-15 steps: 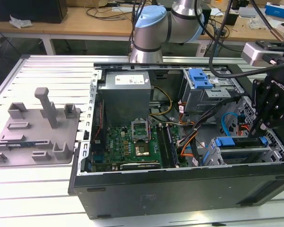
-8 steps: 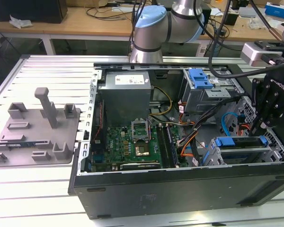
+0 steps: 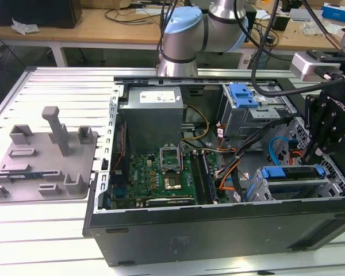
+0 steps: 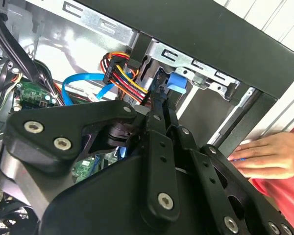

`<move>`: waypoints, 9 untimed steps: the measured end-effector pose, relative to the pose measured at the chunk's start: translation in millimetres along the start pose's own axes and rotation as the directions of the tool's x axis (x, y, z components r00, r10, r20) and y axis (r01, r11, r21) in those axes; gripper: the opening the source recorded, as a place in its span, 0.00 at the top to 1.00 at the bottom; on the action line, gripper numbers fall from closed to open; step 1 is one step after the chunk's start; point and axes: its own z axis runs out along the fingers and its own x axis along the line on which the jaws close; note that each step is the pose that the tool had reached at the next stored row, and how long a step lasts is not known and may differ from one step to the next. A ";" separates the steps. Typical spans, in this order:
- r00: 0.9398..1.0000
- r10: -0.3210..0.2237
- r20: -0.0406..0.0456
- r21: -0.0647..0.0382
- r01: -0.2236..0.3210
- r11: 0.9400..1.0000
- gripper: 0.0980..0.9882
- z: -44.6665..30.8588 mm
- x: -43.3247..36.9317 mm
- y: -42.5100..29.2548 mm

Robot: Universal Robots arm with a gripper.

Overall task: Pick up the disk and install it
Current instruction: 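Insert the first disk wire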

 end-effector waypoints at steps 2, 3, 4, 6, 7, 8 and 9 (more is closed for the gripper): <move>1.000 0.000 0.000 0.000 0.000 1.000 0.93 0.0 0.0 0.1; 1.000 0.000 0.000 0.000 0.000 1.000 0.93 0.1 0.1 0.1; 1.000 0.000 0.000 0.000 0.000 1.000 0.93 0.2 0.3 0.1; 1.000 0.000 0.000 -0.001 0.000 1.000 0.93 0.5 1.1 0.0; 1.000 0.000 0.000 -0.002 0.000 1.000 0.93 0.5 1.3 0.1; 1.000 0.000 0.000 -0.003 0.000 1.000 0.93 0.5 1.5 0.1; 1.000 0.001 0.000 -0.003 -0.001 1.000 0.93 0.6 1.5 0.1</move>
